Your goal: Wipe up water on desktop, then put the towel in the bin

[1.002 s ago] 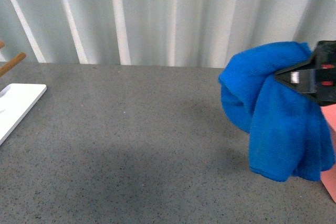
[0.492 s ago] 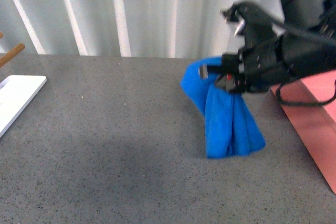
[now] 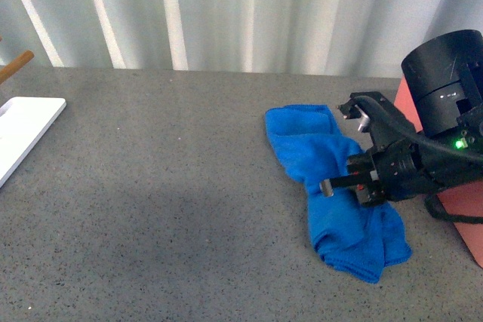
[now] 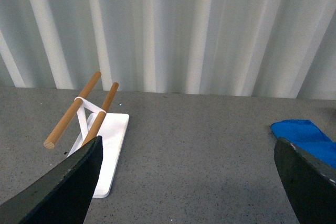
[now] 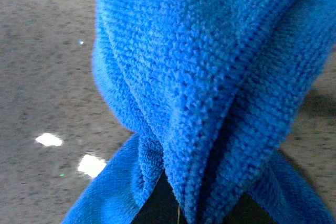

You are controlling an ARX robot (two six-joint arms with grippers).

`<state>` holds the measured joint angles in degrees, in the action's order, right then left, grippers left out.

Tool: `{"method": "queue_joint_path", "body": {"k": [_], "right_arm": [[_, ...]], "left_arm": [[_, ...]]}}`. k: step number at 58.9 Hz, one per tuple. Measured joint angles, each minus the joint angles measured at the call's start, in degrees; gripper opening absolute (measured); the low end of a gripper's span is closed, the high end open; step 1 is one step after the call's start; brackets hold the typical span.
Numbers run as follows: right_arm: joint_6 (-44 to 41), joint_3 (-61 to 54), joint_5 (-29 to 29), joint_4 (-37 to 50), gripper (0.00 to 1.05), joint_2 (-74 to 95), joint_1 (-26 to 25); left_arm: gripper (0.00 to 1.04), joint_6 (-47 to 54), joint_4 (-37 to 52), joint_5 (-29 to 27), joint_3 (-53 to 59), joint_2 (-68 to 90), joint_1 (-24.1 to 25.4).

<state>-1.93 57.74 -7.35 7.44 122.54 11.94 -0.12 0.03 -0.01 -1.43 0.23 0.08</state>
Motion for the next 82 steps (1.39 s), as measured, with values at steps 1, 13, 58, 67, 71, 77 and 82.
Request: {"method": "queue_joint_path", "body": {"k": [1, 13, 58, 67, 71, 77, 82], "right_arm": [[-0.3, 0.3, 0.3, -0.1, 0.04, 0.2, -0.2], [-4.5, 8.0, 2.4, -1.2, 0.04, 5.7, -2.1], [-12.9, 23.7, -18.2, 0.5, 0.04, 11.9, 10.7], [-20.2, 12.8, -20.4, -3.4, 0.04, 4.3, 9.3], [-23.8, 9.6, -20.5, -5.9, 0.04, 1.7, 7.6], [-30.5, 6.3, -19.9, -12.0, 0.04, -1.4, 3.8], [-35.3, 5.7, -18.4, -15.0, 0.04, -2.7, 0.4]], "left_arm": [[0.98, 0.0, 0.0, 0.0, 0.0, 0.0, 0.0], [0.98, 0.0, 0.0, 0.0, 0.0, 0.0, 0.0], [0.98, 0.0, 0.0, 0.0, 0.0, 0.0, 0.0], [0.98, 0.0, 0.0, 0.0, 0.0, 0.0, 0.0], [0.98, 0.0, 0.0, 0.0, 0.0, 0.0, 0.0], [0.98, 0.0, 0.0, 0.0, 0.0, 0.0, 0.0], [0.98, 0.0, 0.0, 0.0, 0.0, 0.0, 0.0]]}}
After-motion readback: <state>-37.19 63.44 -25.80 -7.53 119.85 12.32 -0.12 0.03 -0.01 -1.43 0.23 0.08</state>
